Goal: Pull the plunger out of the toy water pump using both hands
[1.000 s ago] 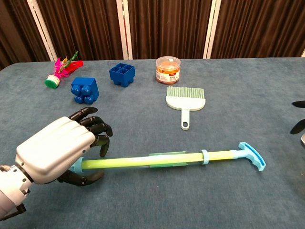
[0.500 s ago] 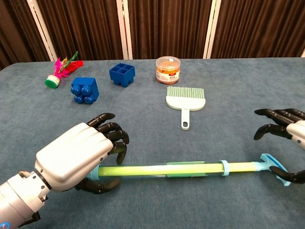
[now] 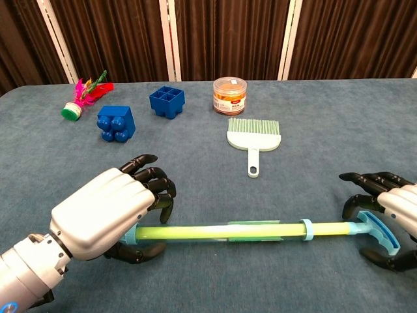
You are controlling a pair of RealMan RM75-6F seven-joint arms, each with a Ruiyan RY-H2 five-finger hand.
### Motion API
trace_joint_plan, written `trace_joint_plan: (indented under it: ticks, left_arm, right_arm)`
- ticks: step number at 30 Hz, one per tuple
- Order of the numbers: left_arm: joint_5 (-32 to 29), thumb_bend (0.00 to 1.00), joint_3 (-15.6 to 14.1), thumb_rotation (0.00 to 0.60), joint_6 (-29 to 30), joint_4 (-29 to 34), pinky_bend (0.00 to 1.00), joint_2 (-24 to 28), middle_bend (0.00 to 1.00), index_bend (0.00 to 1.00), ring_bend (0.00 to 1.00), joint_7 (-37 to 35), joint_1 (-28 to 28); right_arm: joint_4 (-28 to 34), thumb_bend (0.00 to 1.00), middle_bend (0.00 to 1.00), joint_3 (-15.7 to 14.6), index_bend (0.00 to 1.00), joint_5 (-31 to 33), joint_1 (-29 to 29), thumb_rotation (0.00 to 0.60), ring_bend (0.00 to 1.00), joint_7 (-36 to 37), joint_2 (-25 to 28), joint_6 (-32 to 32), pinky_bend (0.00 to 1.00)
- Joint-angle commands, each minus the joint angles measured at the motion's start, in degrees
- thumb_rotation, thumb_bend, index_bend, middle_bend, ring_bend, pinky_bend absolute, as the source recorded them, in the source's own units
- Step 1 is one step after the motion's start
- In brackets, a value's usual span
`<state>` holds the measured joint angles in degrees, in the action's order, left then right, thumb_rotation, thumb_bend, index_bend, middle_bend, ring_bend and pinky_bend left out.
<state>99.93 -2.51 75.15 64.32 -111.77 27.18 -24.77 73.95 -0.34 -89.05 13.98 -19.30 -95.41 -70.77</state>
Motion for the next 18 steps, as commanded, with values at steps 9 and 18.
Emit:
trace_joint_plan:
  ticks: [9,18]
  left_arm:
    - [0.2,0.56,0.0,0.600,0.7,0.2,0.07,0.6,0.25,0.65,0.16,-0.3,-0.1]
    - [1.9,0.56,0.1,0.600,3.6,1.2,0.07,2.4,0.23,0.66,0.16,-1.3,-0.4]
  right_arm:
    - [-2.8,0.40,0.07,0.3,0.63,0.8,0.3,0.600,0.00,1.4,-1.3,-0.3,0.00]
    - [-4.2,0.43,0.08,1.7,0.69,2.8,0.4,0.600,0.00,1.3,-1.1,-0.2,0.00]
